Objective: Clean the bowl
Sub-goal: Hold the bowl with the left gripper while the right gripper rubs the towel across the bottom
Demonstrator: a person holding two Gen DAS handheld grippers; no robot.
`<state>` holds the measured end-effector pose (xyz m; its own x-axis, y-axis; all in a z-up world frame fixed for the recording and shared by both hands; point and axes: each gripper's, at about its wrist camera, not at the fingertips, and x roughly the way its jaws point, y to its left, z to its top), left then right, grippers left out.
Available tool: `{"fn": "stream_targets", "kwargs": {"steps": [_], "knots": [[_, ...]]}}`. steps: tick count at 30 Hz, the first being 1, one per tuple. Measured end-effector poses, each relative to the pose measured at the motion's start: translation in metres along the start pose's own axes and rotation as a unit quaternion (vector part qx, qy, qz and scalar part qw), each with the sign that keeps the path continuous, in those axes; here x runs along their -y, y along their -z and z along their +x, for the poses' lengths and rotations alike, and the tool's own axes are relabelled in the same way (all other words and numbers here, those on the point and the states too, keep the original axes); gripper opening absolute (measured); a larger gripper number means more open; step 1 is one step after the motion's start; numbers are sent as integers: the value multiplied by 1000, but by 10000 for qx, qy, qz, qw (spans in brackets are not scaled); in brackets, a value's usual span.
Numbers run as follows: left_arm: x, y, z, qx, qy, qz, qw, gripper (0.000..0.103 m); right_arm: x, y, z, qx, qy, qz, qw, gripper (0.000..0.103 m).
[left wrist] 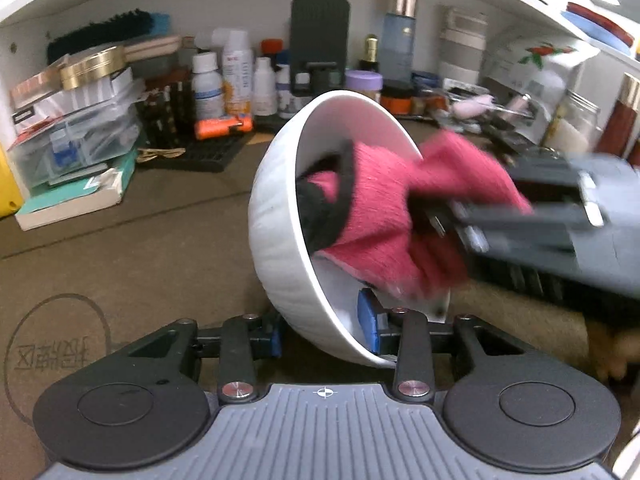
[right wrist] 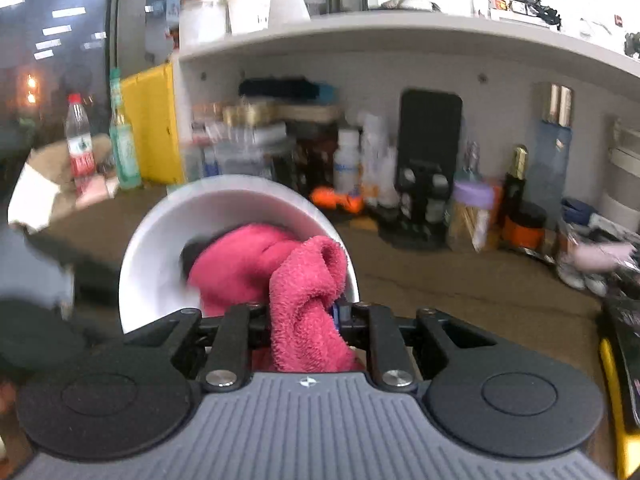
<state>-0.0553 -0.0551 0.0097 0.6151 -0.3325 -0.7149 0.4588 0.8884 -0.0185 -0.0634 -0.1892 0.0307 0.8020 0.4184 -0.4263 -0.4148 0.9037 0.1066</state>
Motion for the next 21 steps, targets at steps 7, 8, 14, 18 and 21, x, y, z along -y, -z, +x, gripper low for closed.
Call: {"fn": "stream_targets", "kwargs": {"steps": [7,8,14,18,21], "knots": [[-7,-14,2,-173,-340,496,9980,37,4,-17,-29,392,-1344,307,9897,20],[-9,-17,2,-192,-384,545,9976,36,3,-14,-36,434,-1171,174,9920,20],[-11,-28,5,-174,-474,319,9982,43,-4,38,-16,-253,104,-735,9969,20],[-14,-18,10,-7,-547,-687,9961,54,2,32,-16,-328,30,-376,9987,20],[-17,-8,10,174,-493,-1225,9911,56,6,31,-16,-374,-32,-178,9991,20]]}}
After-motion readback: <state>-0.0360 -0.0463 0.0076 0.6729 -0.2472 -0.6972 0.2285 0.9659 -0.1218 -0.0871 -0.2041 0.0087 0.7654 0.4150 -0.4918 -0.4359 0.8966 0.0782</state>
